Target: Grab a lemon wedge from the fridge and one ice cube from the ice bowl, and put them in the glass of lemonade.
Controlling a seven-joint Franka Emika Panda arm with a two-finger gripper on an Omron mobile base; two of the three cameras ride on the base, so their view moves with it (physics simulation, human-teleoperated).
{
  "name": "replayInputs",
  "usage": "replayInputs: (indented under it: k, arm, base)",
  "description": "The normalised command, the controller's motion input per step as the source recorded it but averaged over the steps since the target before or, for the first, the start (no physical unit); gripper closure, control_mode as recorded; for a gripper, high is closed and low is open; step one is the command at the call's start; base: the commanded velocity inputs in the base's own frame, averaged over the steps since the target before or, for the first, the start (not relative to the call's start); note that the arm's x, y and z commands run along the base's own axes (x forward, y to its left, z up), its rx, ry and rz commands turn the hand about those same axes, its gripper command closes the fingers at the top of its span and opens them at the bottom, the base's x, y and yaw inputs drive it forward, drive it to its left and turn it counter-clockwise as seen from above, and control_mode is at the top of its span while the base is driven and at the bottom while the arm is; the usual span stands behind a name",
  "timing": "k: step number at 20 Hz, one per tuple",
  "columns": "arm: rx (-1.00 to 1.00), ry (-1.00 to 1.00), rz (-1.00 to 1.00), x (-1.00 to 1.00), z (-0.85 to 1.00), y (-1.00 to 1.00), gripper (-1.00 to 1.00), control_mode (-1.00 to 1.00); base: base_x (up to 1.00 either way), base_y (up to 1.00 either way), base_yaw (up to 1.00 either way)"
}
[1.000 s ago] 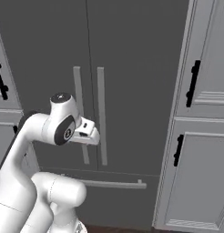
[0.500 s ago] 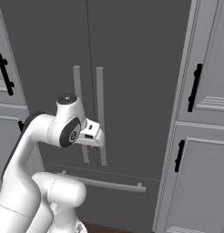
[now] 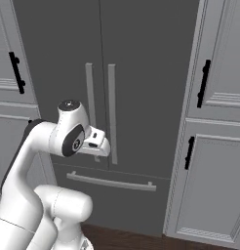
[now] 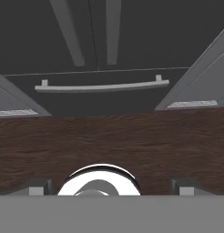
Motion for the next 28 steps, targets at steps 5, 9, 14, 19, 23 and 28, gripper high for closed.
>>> replayInputs:
  k: [5,9,14,19,23,28]
  arm:
    - [0.00,0.00,0.00,0.00,0.00,0.00,-1.00,1.00]
    - [0.00,0.00,0.00,0.00,0.00,0.00,-1.00,1.00]
    - [0.00,0.00,0.00,0.00,0.00,0.00,-1.00,1.00]
    - [0.00,0.00,0.00,0.00,0.00,0.05,-1.00,-1.00]
    - [0.04,-0.11,0.00,-0.06,0.15,0.04,-1.00,-1.00]
    - [0.02,-0.30,-0.01,0.00,0.94,0.06,-1.00,-1.00]
  base:
    - [-0.38,0.04,-0.09]
    - [-0.15,-0.02,-0.01]
    - [0.01,0.00,0.00]
    - [0.00,0.00,0.00]
    - [0.00,0.00,0.00]
    - [0.00,0.00,0.00]
